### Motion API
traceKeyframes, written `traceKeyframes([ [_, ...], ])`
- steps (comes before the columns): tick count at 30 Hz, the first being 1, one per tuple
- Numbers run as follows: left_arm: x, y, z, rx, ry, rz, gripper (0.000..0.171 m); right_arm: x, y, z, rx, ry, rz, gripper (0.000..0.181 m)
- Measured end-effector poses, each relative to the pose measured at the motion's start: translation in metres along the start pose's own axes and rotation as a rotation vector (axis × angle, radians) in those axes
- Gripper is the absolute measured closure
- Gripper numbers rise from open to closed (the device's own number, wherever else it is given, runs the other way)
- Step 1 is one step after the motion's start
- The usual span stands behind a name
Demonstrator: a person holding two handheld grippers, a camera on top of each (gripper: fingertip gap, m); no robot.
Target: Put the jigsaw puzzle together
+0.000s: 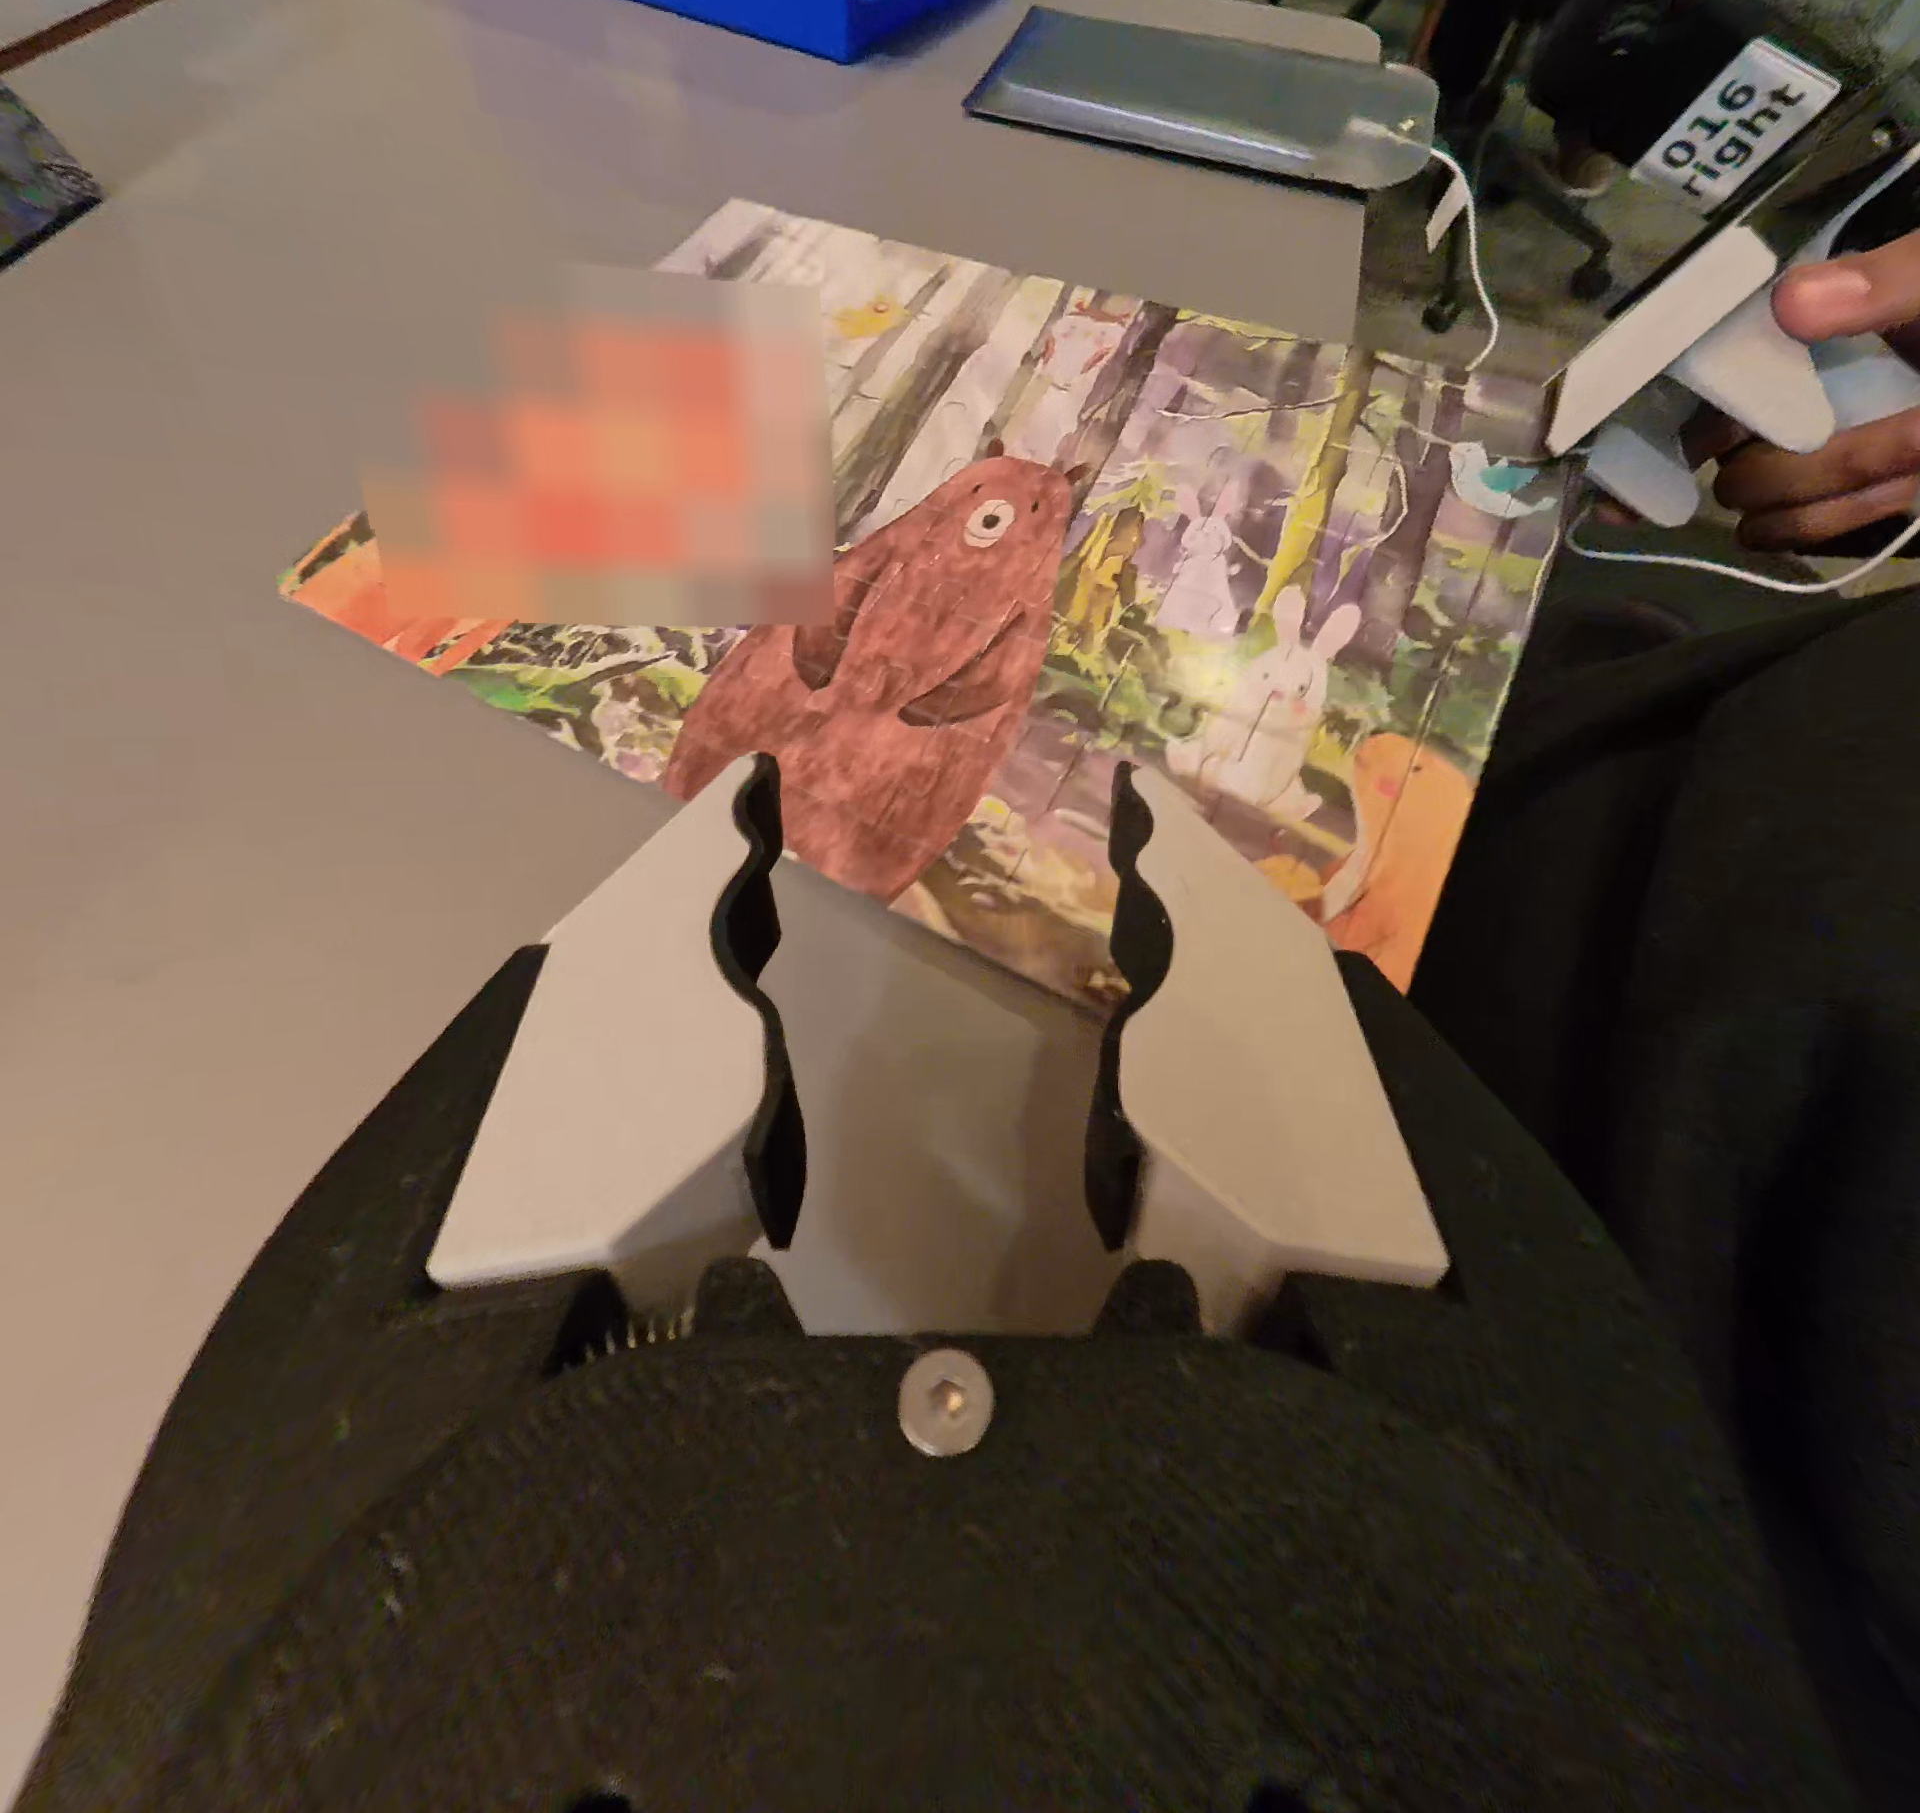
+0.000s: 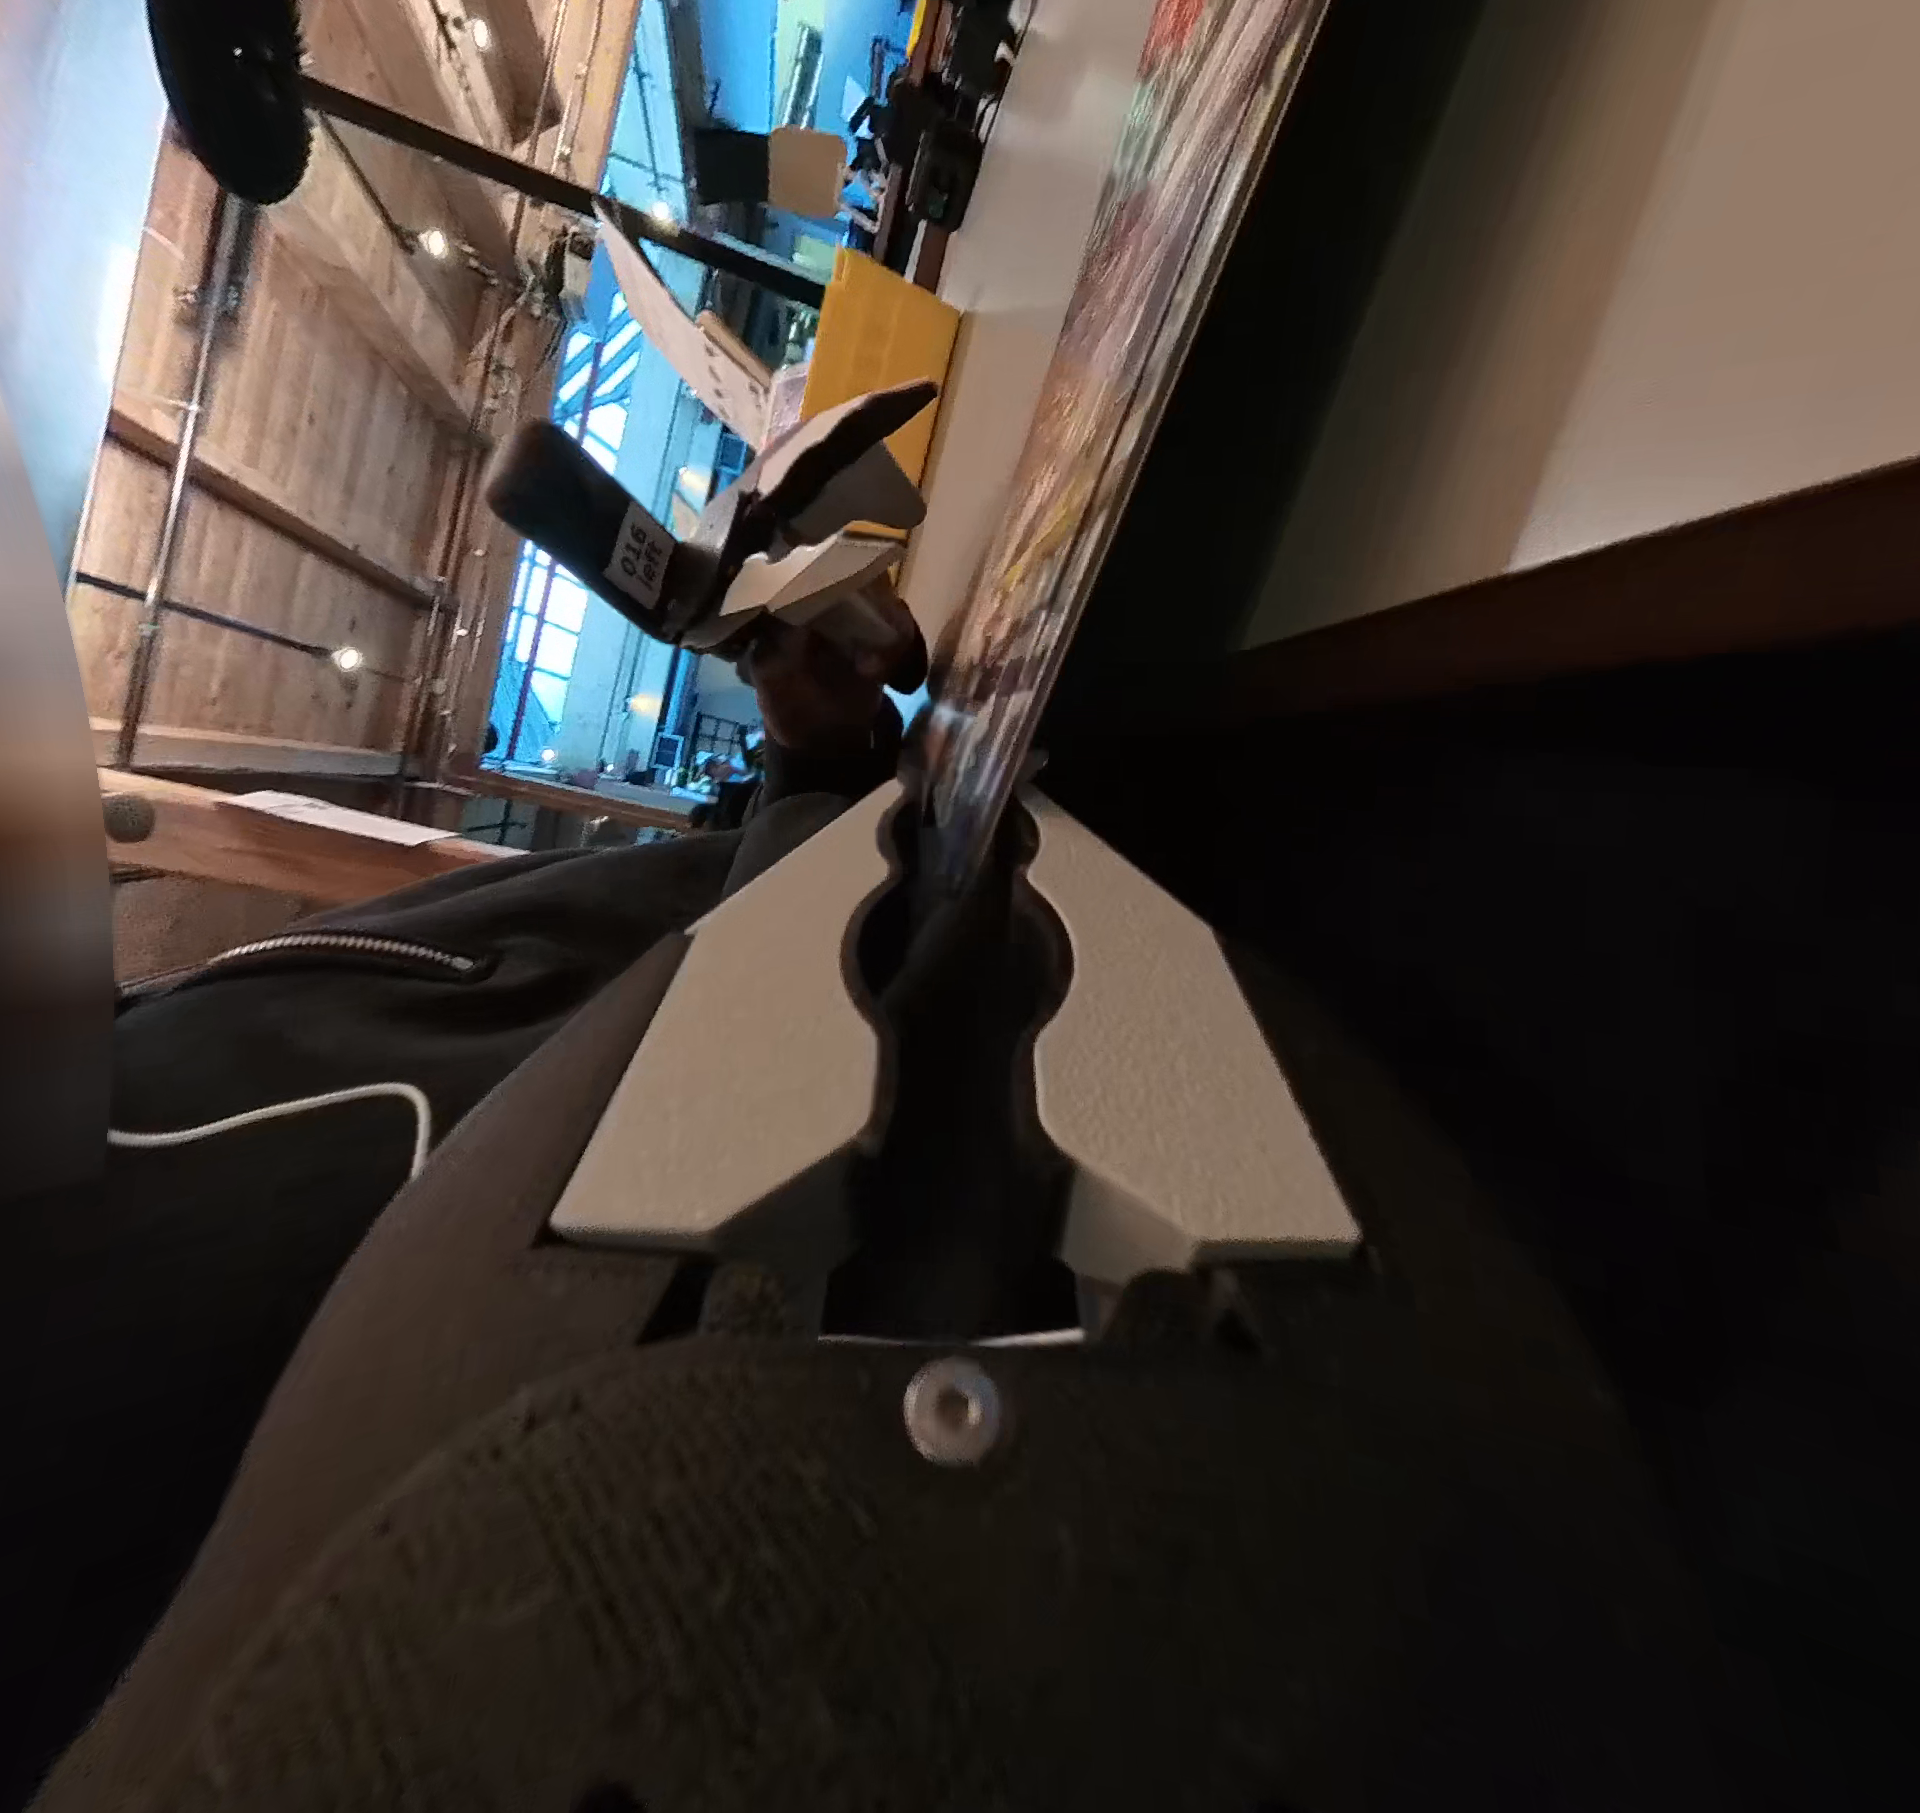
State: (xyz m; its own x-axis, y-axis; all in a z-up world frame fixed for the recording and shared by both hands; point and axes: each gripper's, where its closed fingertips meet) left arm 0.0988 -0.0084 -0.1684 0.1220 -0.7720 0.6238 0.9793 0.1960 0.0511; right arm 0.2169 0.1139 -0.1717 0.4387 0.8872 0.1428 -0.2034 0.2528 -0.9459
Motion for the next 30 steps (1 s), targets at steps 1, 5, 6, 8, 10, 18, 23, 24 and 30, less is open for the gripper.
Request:
traceKeyframes([
  [1,-0.001,0.002,-0.001,-0.008,-0.009,0.0,0.109,-0.002,-0.001,-0.002,-0.004,-0.004,0.019,0.163],
  [5,-0.003,0.004,-0.003,-0.013,-0.028,-0.006,0.109,-0.002,-0.003,0.006,-0.017,0.049,0.089,0.141],
  [6,-0.003,0.005,-0.003,-0.009,-0.027,-0.013,0.109,-0.001,-0.003,0.009,-0.022,0.065,0.104,0.139],
  [8,-0.003,0.005,-0.003,-0.007,-0.024,-0.022,0.109,-0.001,-0.004,0.013,-0.033,0.093,0.134,0.139],
  [10,-0.003,0.007,-0.002,-0.008,-0.021,-0.03,0.109,-0.003,-0.006,0.015,-0.037,0.11,0.153,0.14],
  [18,-0.006,0.019,0.0,-0.047,-0.02,-0.037,0.109,0.007,-0.012,0.032,0.053,0.214,0.105,0.168],
  [23,-0.004,0.021,0.002,-0.043,-0.003,-0.038,0.109,0.013,-0.006,0.036,0.055,0.216,0.049,0.174],
  [24,-0.003,0.021,0.002,-0.043,0.0,-0.036,0.109,0.014,-0.007,0.039,0.052,0.22,0.044,0.175],
  [30,0.02,-0.004,0.019,0.105,0.134,-0.004,0.109,0.027,-0.039,0.07,0.101,0.253,0.082,0.173],
])
Point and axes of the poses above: each gripper's, where its closed fingertips meet, x back along the fingers, z out of its top, y = z × x across the jaws, and after that the axes turned 10 degrees about -y, right-handed
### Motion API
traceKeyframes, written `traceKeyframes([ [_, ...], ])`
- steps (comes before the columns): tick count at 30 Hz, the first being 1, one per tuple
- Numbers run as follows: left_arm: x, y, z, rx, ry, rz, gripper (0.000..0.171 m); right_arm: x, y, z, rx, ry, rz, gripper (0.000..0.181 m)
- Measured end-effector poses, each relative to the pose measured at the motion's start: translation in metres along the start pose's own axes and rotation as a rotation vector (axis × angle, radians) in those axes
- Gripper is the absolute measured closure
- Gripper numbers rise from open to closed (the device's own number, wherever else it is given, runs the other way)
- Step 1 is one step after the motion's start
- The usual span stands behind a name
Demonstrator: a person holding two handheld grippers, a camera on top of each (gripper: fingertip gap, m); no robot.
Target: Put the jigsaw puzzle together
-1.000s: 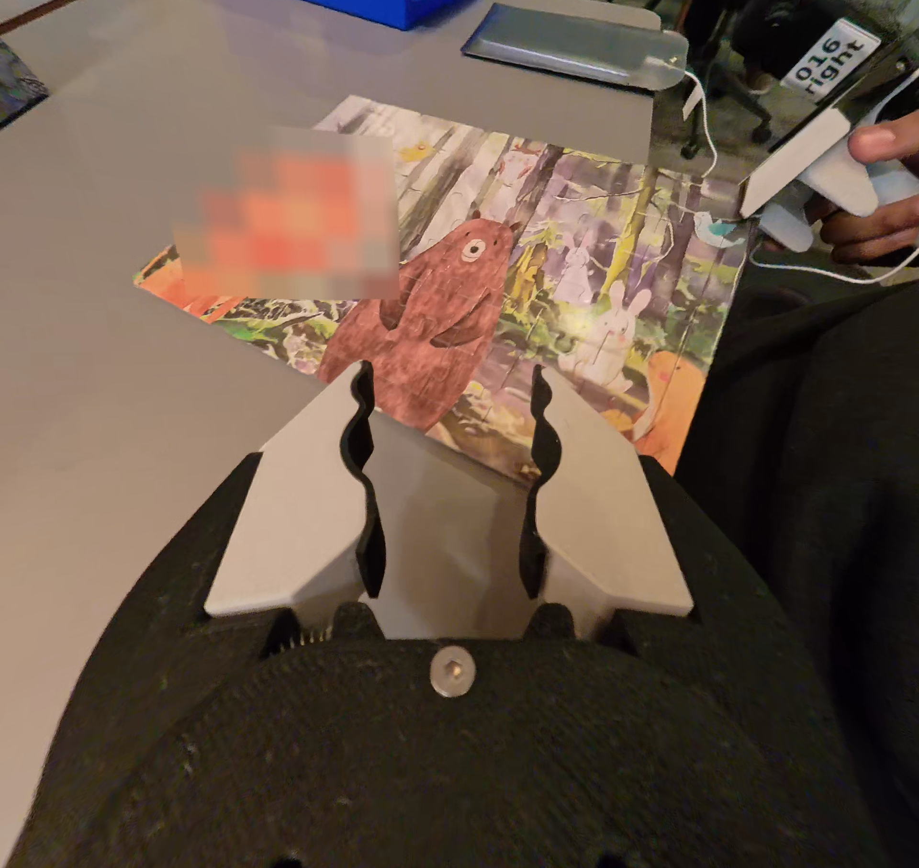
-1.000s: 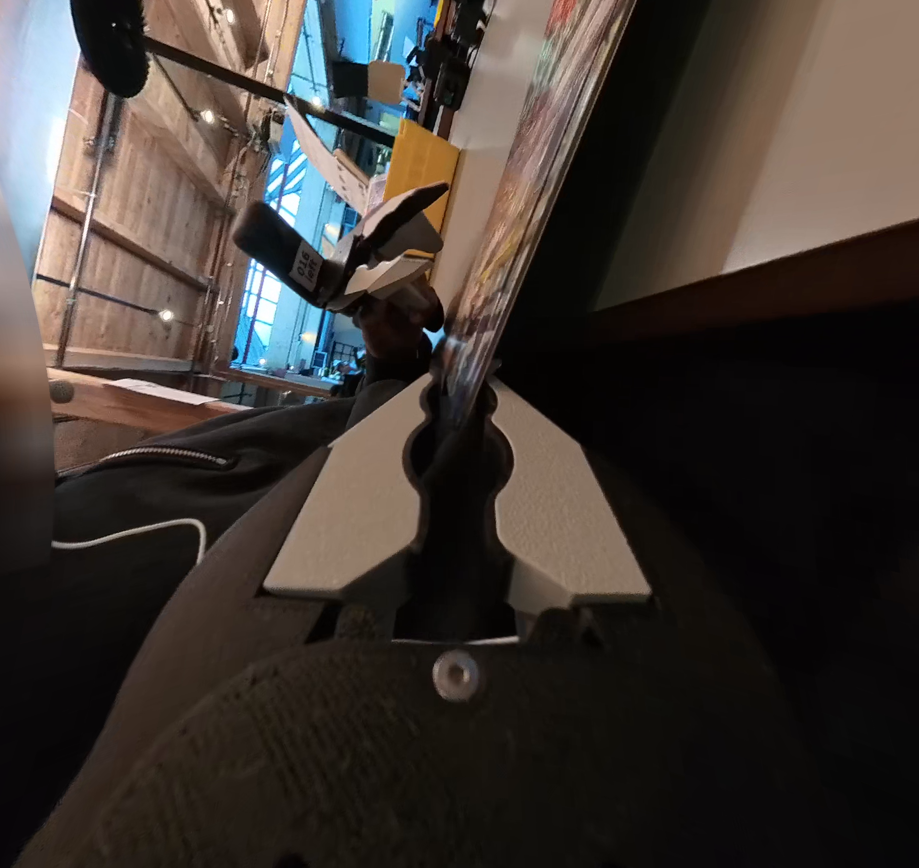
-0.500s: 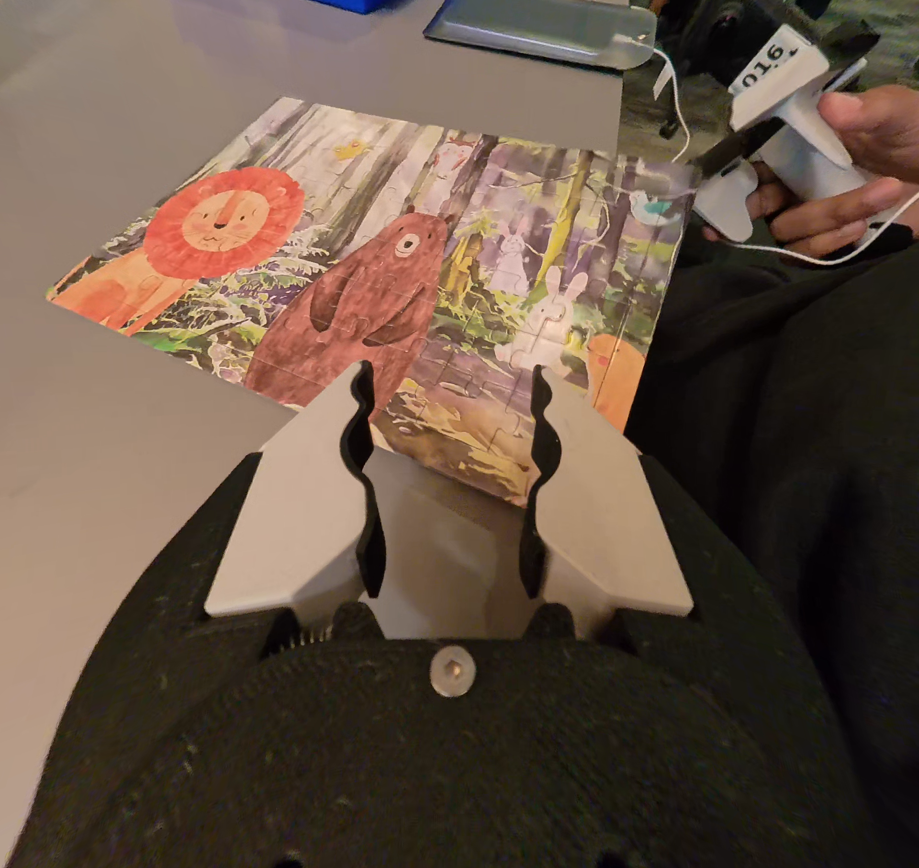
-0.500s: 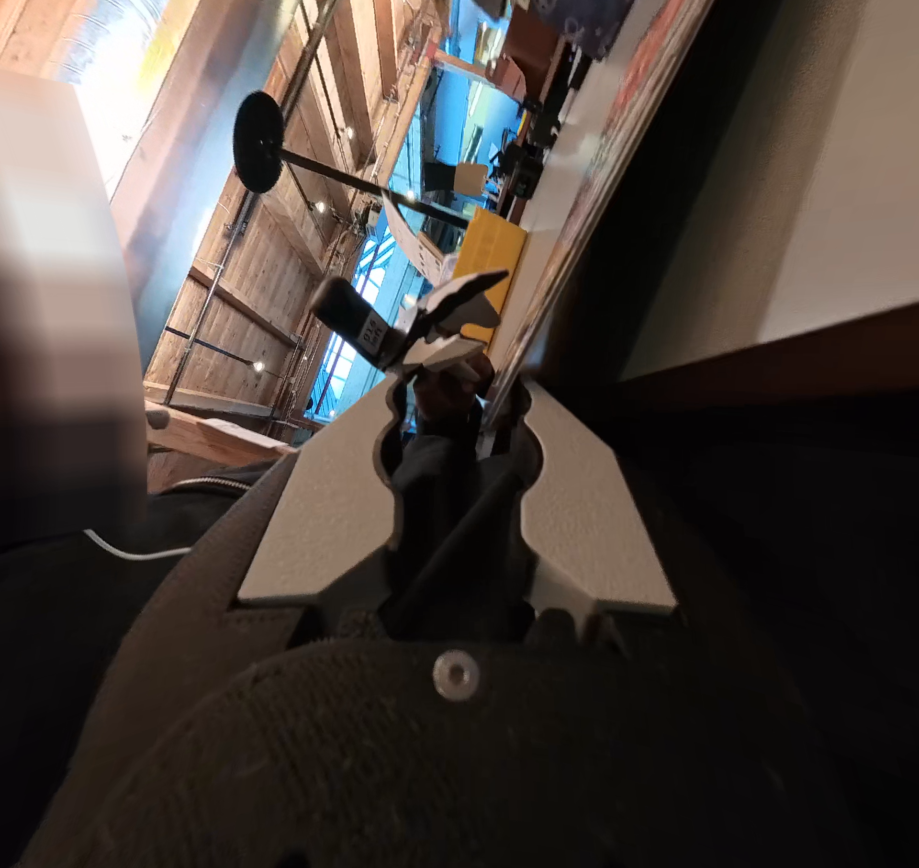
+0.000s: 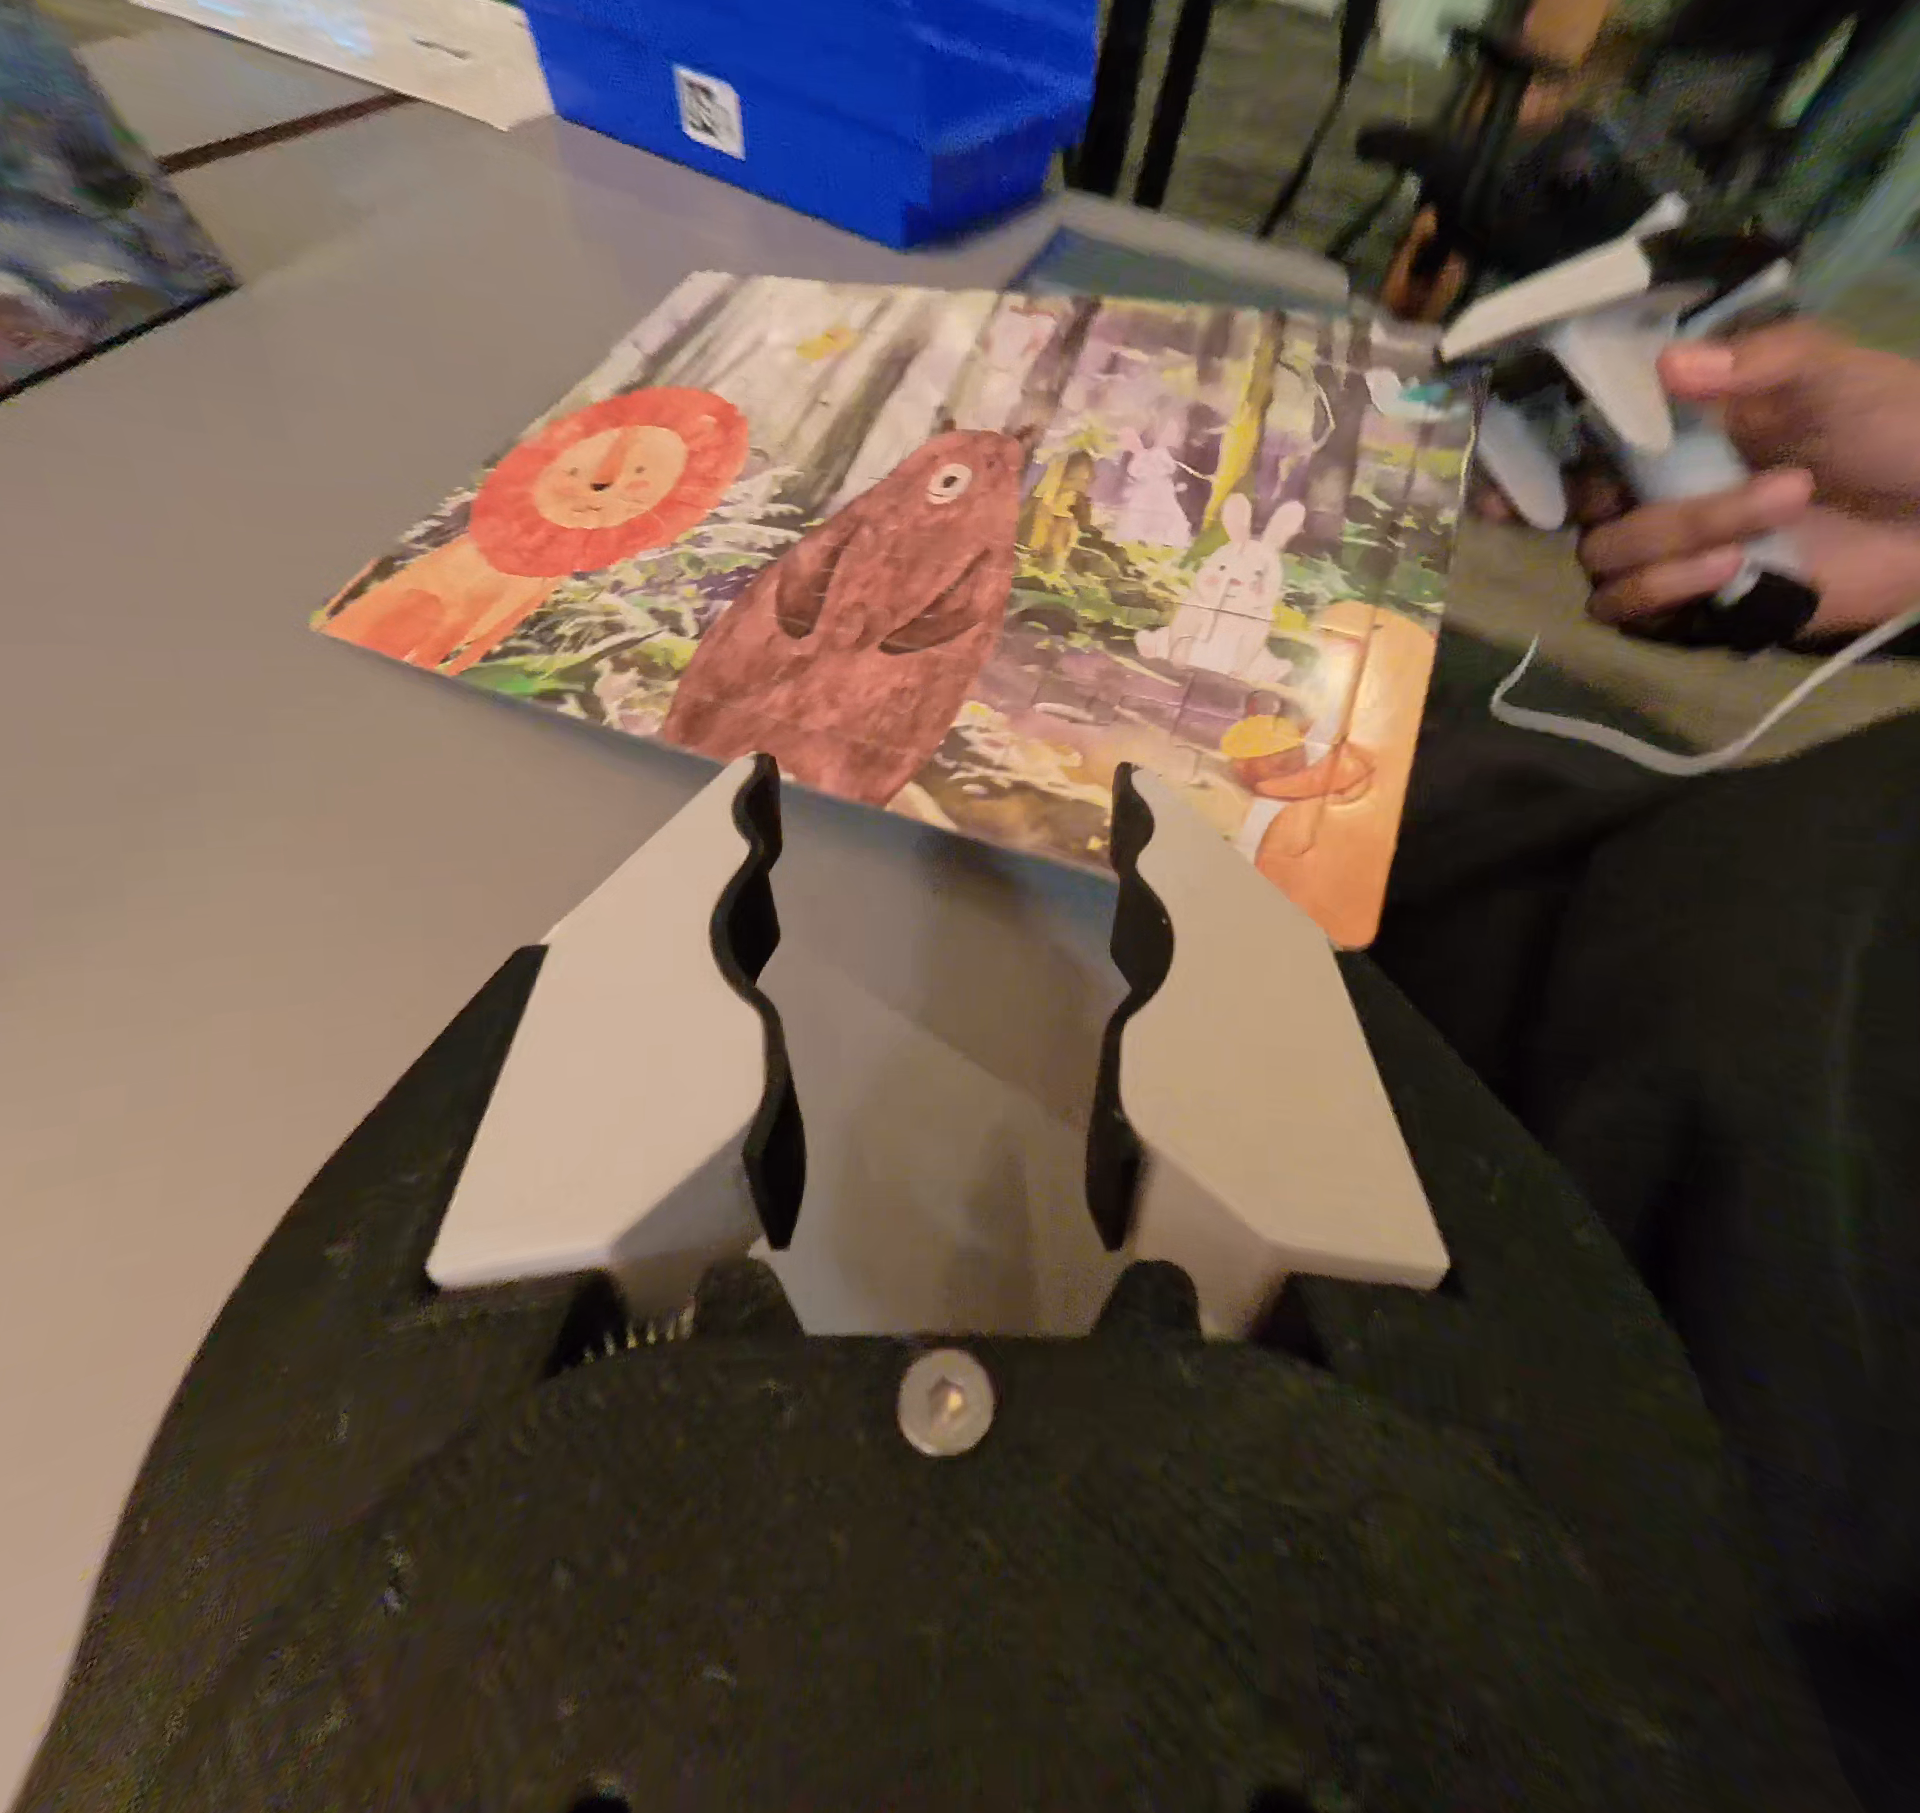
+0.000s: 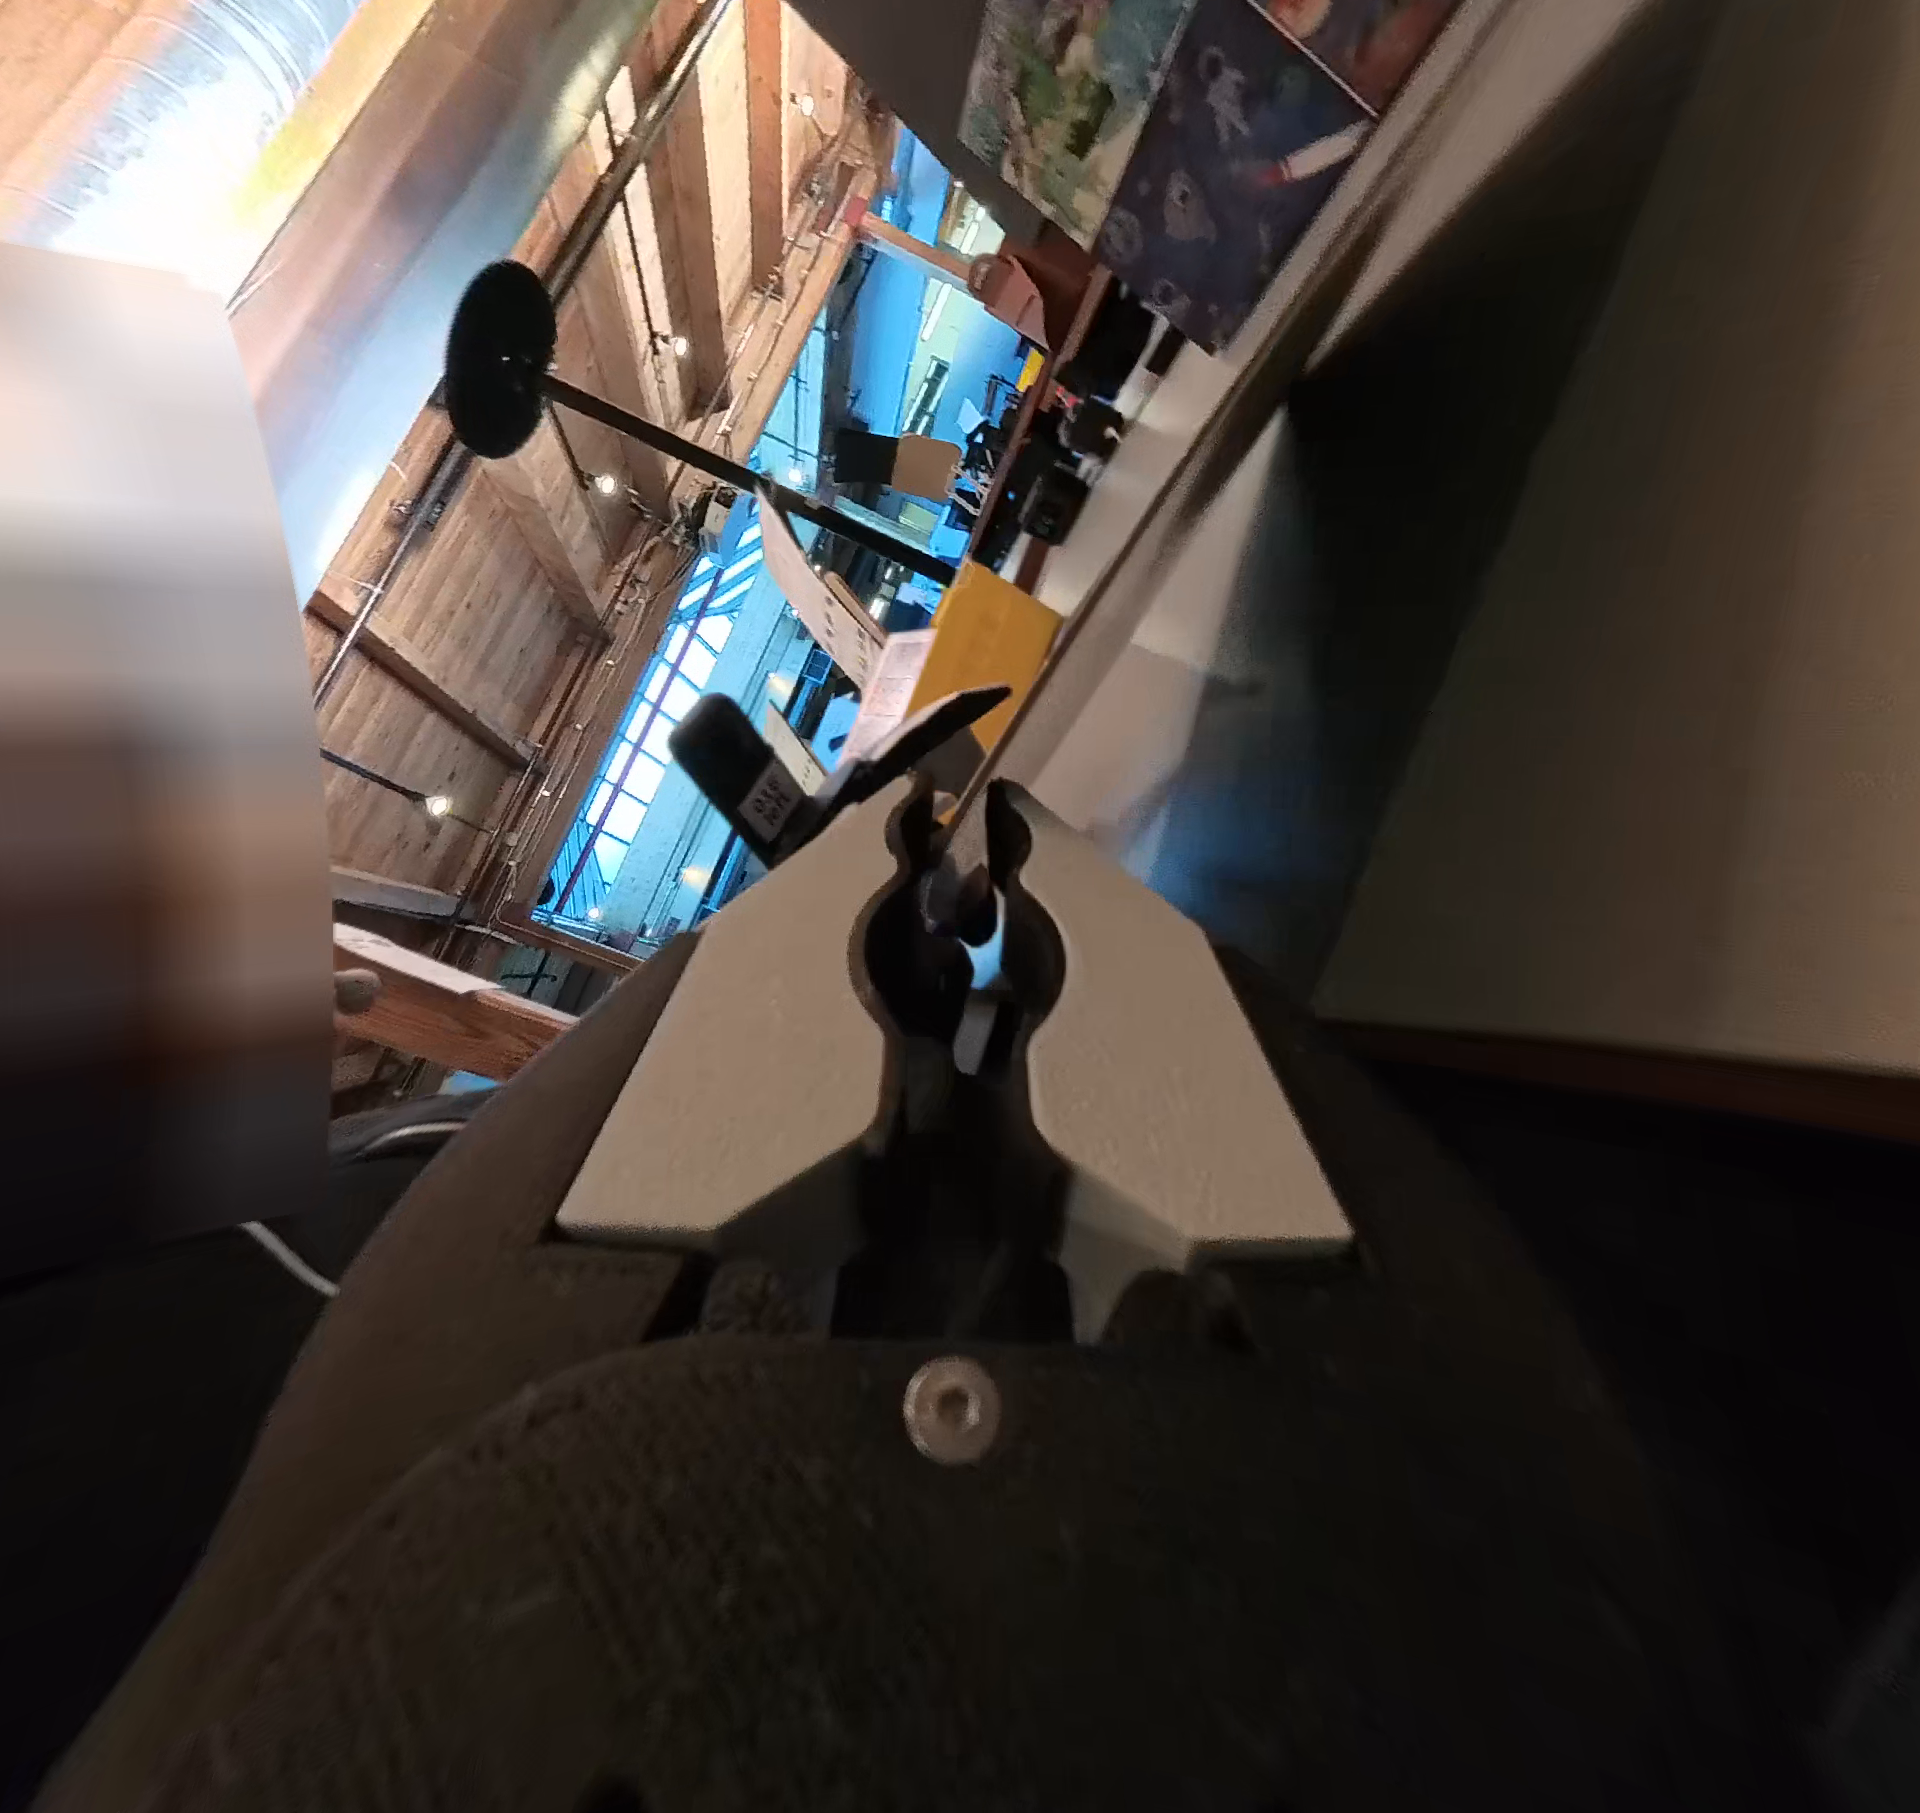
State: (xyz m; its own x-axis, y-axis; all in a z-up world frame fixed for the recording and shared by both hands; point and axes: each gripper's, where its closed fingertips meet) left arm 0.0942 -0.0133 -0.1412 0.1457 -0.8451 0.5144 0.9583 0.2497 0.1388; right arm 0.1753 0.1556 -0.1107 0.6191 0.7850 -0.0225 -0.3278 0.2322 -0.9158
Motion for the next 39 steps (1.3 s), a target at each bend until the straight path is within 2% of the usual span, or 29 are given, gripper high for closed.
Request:
traceKeyframes([
  [2,0.01,-0.007,0.003,0.127,0.033,-0.058,0.11,-0.002,-0.013,0.013,0.022,0.005,0.03,0.171],
  [4,0.013,-0.004,-0.005,0.271,-0.01,-0.172,0.124,-0.003,-0.022,0.023,0.041,0.012,0.047,0.169],
  [6,0.012,0.005,-0.009,0.426,-0.033,-0.301,0.12,-0.003,-0.026,0.029,0.058,0.015,0.052,0.168],
  [10,0.013,0.027,0.005,0.707,0.065,-0.623,0.106,-0.005,-0.03,0.031,0.056,0.018,0.073,0.168],
  [13,-0.002,0.032,0.008,0.815,0.077,-0.711,0.101,-0.006,-0.033,0.025,0.062,-0.004,0.108,0.167],
  [18,-0.014,0.031,0.033,0.934,0.193,-0.874,0.11,0.0,-0.031,0.009,0.041,-0.077,0.172,0.167],
  [22,-0.022,0.024,0.041,0.961,0.244,-0.908,0.149,0.003,-0.024,-0.007,0.067,-0.164,0.158,0.169],
  [24,-0.023,0.022,0.042,0.982,0.249,-0.918,0.158,0.006,-0.023,-0.006,0.065,-0.168,0.173,0.169],
  [27,-0.022,0.028,0.037,0.974,0.2,-0.918,0.16,0.009,-0.014,0.0,0.057,-0.153,0.164,0.165],
  [29,-0.015,0.032,0.035,0.97,0.189,-0.946,0.162,0.011,-0.009,0.009,0.014,-0.122,0.185,0.156],
  [33,0.0,0.04,0.025,0.911,0.14,-0.946,0.163,0.01,0.003,0.025,-0.065,-0.088,0.211,0.149],
  [39,0.017,0.057,0.011,0.704,0.045,-0.897,0.162,-0.013,0.024,0.028,-0.11,-0.218,0.15,0.133],
])
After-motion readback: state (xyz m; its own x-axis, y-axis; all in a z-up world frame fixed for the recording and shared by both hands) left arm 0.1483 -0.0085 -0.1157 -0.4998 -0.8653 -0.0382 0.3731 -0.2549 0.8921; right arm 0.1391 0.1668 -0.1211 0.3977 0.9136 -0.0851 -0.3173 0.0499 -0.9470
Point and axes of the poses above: each gripper's, where its closed fingertips meet, x back along the fingers, z out of its top, y = z × x across the jaws, and after that the axes turned 10 degrees about -y, right-handed
